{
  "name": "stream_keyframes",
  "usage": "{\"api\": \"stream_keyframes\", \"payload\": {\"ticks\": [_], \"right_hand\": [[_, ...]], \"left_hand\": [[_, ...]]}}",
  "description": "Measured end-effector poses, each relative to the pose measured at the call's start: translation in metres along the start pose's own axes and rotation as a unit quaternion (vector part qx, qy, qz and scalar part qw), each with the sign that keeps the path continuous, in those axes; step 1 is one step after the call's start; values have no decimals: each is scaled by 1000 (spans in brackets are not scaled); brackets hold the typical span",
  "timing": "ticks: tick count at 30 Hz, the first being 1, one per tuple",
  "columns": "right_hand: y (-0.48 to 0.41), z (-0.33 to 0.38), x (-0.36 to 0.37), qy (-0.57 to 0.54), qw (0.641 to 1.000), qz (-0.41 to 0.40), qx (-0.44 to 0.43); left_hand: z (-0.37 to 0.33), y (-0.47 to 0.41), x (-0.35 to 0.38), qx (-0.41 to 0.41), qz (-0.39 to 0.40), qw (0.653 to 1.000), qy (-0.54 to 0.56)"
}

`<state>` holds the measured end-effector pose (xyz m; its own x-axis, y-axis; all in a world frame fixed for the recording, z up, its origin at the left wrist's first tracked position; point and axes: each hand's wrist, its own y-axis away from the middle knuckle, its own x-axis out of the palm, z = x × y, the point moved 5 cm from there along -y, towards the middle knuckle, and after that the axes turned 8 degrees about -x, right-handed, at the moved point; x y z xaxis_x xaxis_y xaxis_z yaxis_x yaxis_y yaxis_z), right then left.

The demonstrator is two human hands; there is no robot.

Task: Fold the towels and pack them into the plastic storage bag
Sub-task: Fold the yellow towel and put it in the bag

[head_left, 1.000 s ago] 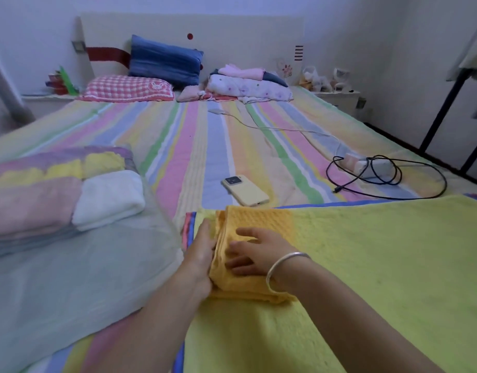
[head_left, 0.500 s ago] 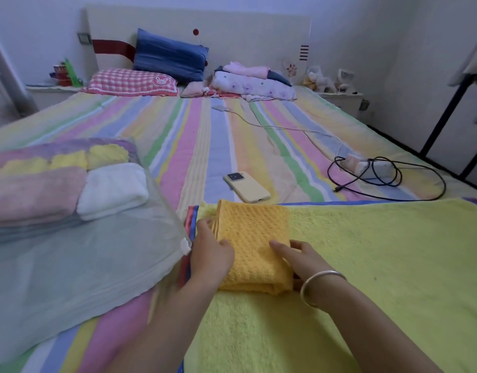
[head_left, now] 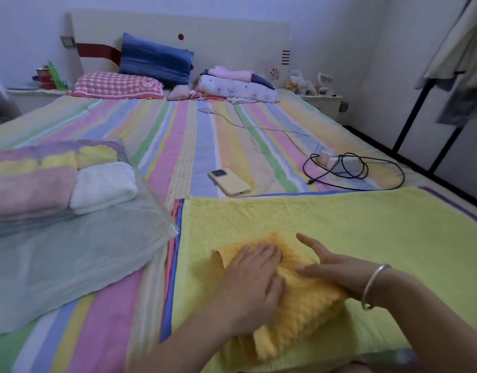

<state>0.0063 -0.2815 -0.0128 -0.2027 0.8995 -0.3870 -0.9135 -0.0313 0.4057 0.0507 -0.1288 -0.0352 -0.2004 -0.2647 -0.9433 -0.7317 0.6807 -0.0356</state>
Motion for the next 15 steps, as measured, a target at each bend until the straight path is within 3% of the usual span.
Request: {"api": "stream_keyframes", "payload": {"ticks": [2,5,8,13,15], "right_hand": [[2,3,6,6,1000,-4,-21],[-5,12,16,186,980,-31,-62],[-4,27,36,343,934,-57,-77],[3,59,94,579,798,-155,-63],[-2,56,120,599,786,-146,-44]], "left_hand": [[2,2,21,2,28,998,-51],[6,1,29,9,1,997,-77],[11,7,21,14,-71,997,-4],[42,44,-10,-34,-288,945,150],[53,61,-22,-79,-319,925,190]]}}
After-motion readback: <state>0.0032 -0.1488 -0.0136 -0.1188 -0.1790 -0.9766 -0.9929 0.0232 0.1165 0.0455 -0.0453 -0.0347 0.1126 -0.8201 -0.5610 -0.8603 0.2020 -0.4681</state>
